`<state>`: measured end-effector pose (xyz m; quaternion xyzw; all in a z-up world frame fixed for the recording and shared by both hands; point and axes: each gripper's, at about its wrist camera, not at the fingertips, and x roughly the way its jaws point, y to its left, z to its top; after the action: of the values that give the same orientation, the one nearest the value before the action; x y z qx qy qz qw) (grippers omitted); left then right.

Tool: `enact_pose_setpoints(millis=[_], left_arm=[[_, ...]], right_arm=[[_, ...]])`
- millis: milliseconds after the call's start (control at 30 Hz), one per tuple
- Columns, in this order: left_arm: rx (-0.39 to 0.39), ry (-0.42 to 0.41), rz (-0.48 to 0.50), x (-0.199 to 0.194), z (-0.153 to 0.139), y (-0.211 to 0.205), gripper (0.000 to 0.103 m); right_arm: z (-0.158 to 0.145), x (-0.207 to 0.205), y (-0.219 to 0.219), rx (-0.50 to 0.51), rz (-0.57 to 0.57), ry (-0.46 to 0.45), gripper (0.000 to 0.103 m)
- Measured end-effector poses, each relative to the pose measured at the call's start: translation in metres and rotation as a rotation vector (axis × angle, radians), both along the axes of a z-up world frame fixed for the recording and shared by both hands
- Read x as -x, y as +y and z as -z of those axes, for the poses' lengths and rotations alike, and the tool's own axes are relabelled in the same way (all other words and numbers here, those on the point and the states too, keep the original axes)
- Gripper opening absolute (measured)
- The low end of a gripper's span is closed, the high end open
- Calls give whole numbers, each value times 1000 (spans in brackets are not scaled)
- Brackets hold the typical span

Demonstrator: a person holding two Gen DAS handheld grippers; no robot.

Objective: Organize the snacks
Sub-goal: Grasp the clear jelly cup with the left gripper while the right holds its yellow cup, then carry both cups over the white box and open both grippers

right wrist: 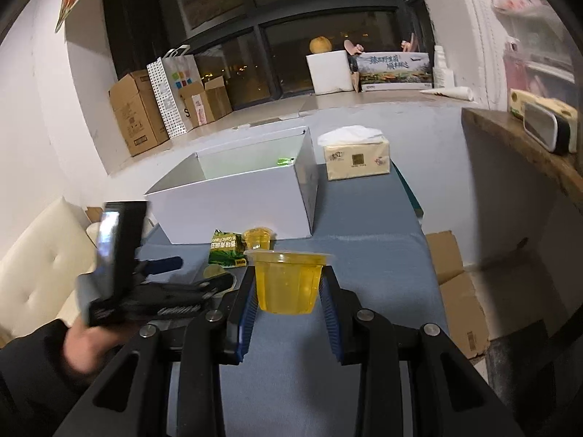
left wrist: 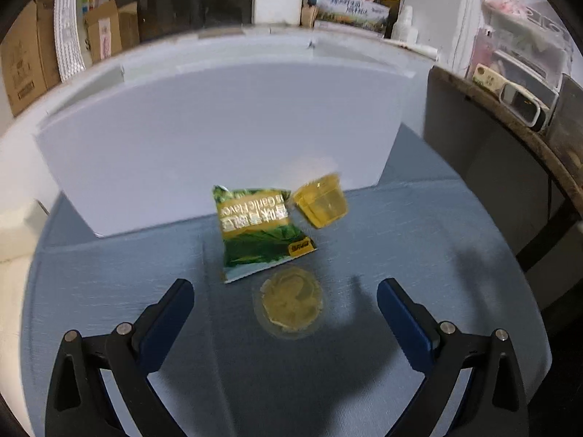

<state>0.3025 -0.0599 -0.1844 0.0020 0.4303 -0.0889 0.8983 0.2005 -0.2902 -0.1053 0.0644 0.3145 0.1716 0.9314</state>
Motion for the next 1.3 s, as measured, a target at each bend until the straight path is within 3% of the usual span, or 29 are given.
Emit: enact_pose_setpoints(millis=[33,67,167,400,633,900,1033,1067,1300], left_arm=[[-2,2,1,-1,3,0,92],[-2,9,2,-2,6,-1,71],[-5,16,0,-2,10,1,42],[34,-28,1,9,-3,10,42],[86,-120,18,50,-42,28,42],[118,-218,-17,92,-82,72,42],[123,-245,-35,80,-98,95,37],[123,-242,-37,74,-100,99,28],[123,-224,-22,58,-89,108,28]], right_arm=[[1,1,-1,2,5,2,36],[3,1,-2,2,5,5,36],[7,1,-5,-13,-1,18,36],[10,2,3,-14,-22,16,36],[15,-4,23,-11,-59,29,36],[4,-31,75,3,-155,4,36],[-16,-59,102,-4,-191,-28,36],[-19,-65,106,-3,-193,-34,36],[-27,-86,130,7,-207,-56,36]])
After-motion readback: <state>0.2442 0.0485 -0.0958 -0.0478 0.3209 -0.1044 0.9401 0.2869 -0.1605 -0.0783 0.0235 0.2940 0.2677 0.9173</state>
